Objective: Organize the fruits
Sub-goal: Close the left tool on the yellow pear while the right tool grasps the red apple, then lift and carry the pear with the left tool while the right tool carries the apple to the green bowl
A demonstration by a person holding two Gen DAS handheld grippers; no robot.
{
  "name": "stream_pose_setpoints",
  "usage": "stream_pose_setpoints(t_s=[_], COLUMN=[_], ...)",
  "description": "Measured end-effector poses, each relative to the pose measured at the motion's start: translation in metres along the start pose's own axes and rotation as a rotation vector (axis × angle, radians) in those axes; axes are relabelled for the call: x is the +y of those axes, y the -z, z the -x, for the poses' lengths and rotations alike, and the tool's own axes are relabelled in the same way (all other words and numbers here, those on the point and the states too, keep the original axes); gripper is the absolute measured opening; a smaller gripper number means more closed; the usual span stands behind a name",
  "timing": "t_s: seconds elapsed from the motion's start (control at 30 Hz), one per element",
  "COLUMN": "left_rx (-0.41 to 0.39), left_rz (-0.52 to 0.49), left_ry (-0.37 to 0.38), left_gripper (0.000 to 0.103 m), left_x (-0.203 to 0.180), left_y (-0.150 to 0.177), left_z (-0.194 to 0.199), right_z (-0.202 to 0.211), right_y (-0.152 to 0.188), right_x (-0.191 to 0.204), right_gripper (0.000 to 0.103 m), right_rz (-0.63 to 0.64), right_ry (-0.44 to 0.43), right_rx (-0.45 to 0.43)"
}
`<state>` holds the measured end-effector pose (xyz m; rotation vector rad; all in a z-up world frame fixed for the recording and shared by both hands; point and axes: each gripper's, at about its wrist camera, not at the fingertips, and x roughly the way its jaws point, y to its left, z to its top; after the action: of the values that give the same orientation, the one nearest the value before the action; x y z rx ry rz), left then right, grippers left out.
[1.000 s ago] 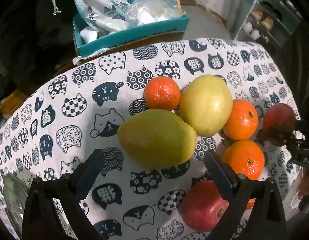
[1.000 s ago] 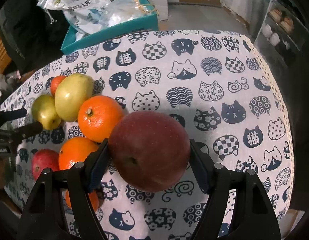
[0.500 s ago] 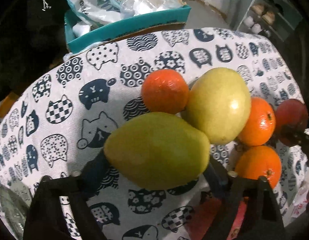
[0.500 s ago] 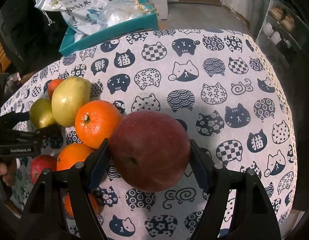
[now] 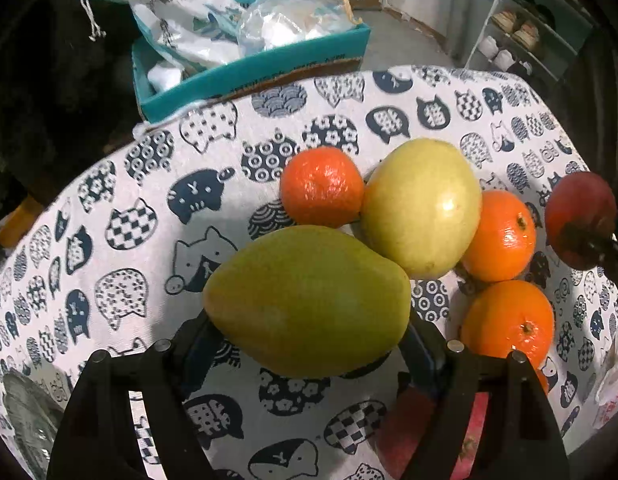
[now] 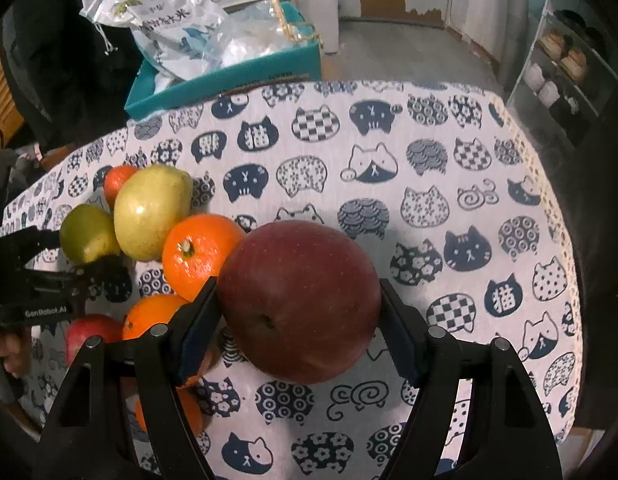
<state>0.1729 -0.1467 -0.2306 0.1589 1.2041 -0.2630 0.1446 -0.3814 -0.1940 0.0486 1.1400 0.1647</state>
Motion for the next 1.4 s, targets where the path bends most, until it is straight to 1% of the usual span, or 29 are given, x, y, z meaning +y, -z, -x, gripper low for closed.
stream_pose_setpoints(t_s=[0.2,0.33,0.63,0.87,1.0,1.4], left_rx=[-0.055,-0.103,-0.183,-0.253,-0.276,-0.367], left_rz=[0.019,0.015,0.033,0.039,0.060,0.068], left_ry=[0.016,0.020,0.029,0.016,0.027,0.013], left_gripper=[0.082,0.082,0.082,0.082,0.082,0.082], left_x=[0.003,0.003,0.005,0.010,0.016,0.033], left_y=[-0.001,-0.003,-0.003,0.003,0.007,0.027], left_z=[0.027,0.048,0.095,0.130,0.148,0.202], right_z=[0.017,0.032,0.057,0.080,0.094,0.138], right_y=[-0.010,-0.016,-0.024,-0.029,-0.032,-0.036], right_x=[0.009,0.017,0.029,0.043,0.055,0.095], right_gripper=[0.074,0.074,0.074,0.074,0.074,0.074], right_rz=[0.006,0.018,0.028,0.039,0.054,0.109], right_ry=[-0.001,-0.003,-0.019,-0.038,-0.052,-0.113], right_rx=[-0.056,-0.092,-0.148,-0.198,-0.228,-0.298])
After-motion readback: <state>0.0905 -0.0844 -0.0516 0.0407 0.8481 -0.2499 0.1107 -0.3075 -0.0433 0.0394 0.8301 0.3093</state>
